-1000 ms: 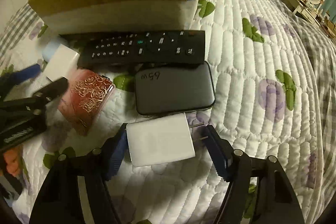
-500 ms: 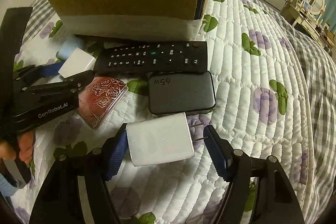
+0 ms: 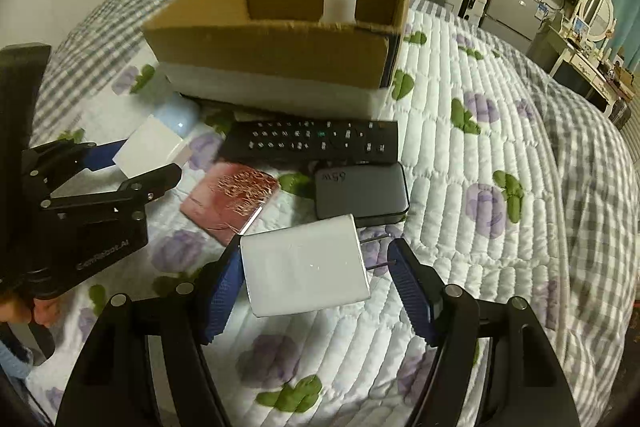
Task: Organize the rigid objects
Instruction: 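Carry both white chargers over the box and release them inside, then grasp the pink rose card with the left tool while the right tool grasps the grey power bank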
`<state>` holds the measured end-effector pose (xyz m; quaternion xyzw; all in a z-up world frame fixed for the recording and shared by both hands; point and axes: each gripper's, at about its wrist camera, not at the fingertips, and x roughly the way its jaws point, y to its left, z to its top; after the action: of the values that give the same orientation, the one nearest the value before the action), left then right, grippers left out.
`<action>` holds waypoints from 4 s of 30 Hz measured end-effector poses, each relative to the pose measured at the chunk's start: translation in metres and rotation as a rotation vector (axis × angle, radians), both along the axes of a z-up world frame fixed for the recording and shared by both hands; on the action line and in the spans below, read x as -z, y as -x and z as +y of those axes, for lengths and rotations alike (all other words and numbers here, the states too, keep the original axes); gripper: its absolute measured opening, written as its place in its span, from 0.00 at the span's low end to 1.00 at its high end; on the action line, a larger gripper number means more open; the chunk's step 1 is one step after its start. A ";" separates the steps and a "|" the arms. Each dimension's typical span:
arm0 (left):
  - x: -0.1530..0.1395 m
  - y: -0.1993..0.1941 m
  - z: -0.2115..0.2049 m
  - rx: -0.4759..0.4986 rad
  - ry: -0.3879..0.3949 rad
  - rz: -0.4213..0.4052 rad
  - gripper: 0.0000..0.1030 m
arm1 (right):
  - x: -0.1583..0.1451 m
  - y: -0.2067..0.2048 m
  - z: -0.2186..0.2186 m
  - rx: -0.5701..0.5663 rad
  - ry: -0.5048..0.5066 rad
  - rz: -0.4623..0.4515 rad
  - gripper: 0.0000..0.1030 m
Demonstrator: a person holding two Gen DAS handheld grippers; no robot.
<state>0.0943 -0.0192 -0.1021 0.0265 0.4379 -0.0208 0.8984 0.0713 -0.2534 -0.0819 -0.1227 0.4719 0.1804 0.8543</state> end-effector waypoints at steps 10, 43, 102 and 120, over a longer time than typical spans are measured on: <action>-0.080 0.008 0.008 0.016 -0.012 -0.158 0.51 | -0.078 0.006 0.008 0.008 -0.035 -0.132 0.68; -0.064 -0.161 0.018 -0.028 0.022 -0.093 0.51 | -0.108 -0.150 0.035 0.043 -0.114 -0.220 0.68; -0.009 -0.016 -0.007 -0.106 0.021 -0.023 0.82 | -0.026 -0.035 -0.015 -0.027 0.056 -0.130 0.91; 0.053 -0.037 -0.032 -0.055 0.083 0.135 0.82 | 0.063 -0.088 -0.008 -0.117 0.056 0.056 0.67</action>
<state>0.1316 -0.0517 -0.1550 -0.0245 0.4970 -0.0159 0.8673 0.1595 -0.2612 -0.1454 -0.1686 0.4926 0.2200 0.8249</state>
